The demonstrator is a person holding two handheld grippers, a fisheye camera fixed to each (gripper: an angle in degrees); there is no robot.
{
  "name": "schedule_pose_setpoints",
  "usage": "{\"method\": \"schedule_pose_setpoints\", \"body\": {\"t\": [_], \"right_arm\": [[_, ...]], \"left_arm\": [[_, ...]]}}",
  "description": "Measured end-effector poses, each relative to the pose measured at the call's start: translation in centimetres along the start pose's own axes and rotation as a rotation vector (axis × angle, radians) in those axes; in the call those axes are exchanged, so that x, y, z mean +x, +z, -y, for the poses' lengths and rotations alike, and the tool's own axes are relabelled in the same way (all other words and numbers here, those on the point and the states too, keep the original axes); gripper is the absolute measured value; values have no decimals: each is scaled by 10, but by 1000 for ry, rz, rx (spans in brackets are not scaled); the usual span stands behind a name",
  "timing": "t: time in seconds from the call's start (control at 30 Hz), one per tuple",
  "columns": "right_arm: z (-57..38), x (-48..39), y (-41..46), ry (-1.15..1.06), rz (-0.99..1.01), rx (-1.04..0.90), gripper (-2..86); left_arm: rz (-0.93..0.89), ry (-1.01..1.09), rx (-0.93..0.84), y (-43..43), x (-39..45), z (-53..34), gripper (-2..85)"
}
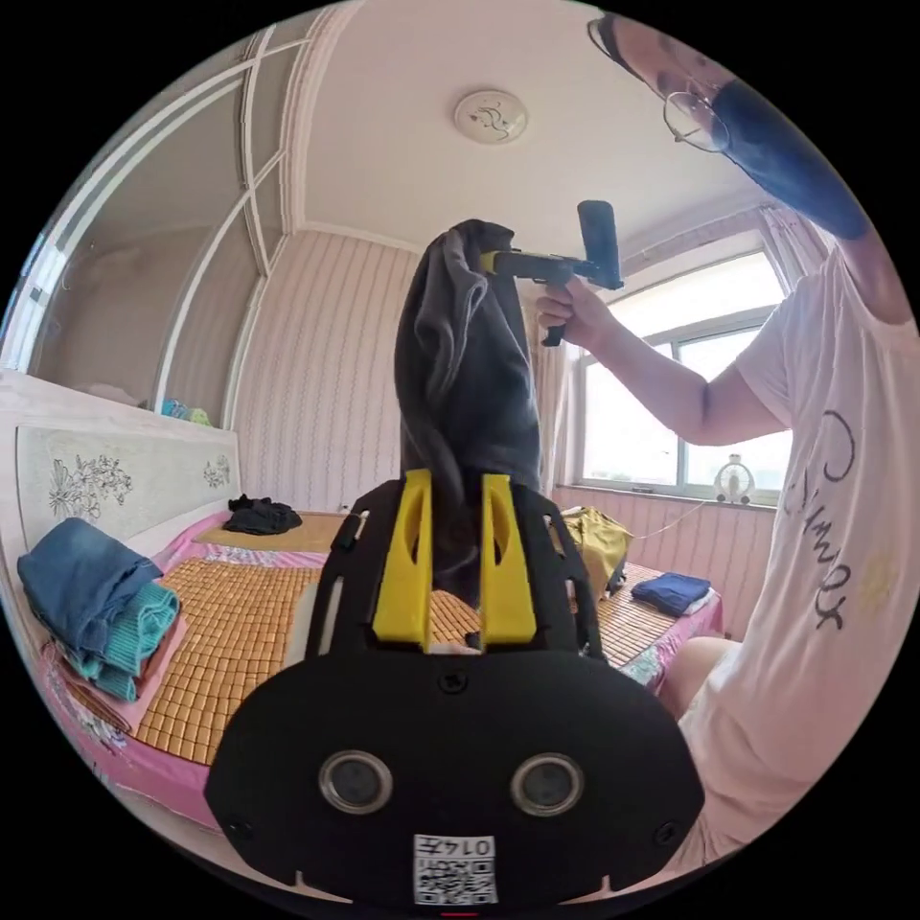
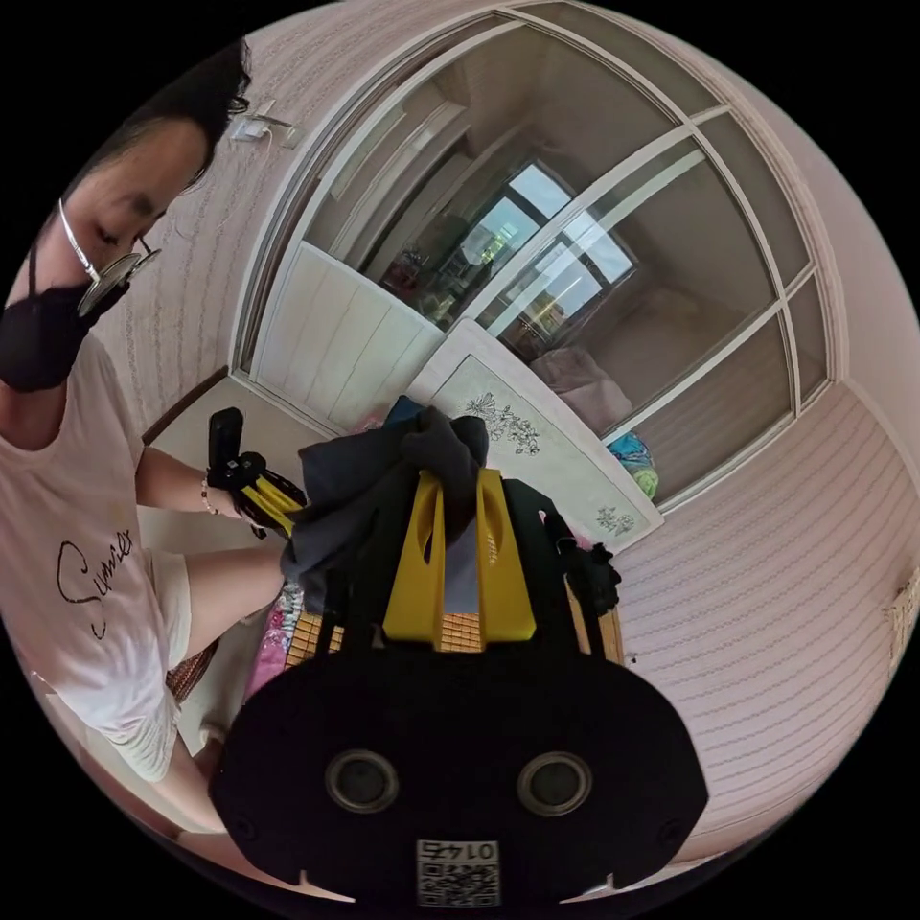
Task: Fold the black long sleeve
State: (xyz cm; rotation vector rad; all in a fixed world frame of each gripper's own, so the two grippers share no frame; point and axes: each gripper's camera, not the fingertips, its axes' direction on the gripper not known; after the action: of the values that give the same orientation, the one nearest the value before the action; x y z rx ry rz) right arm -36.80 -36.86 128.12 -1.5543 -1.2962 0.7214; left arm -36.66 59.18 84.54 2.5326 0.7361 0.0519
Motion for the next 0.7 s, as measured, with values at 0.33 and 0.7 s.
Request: {"method": "schedule_pose_setpoints", "body": {"t": [0.33, 0.7], "right_arm": [[-3, 39, 150, 64, 155, 26, 54], [78, 150, 473, 194, 389, -265, 65]], "left_arm": [[183, -105, -46, -28, -125, 30, -9], [616, -285, -182, -112, -366, 131, 2]]}}
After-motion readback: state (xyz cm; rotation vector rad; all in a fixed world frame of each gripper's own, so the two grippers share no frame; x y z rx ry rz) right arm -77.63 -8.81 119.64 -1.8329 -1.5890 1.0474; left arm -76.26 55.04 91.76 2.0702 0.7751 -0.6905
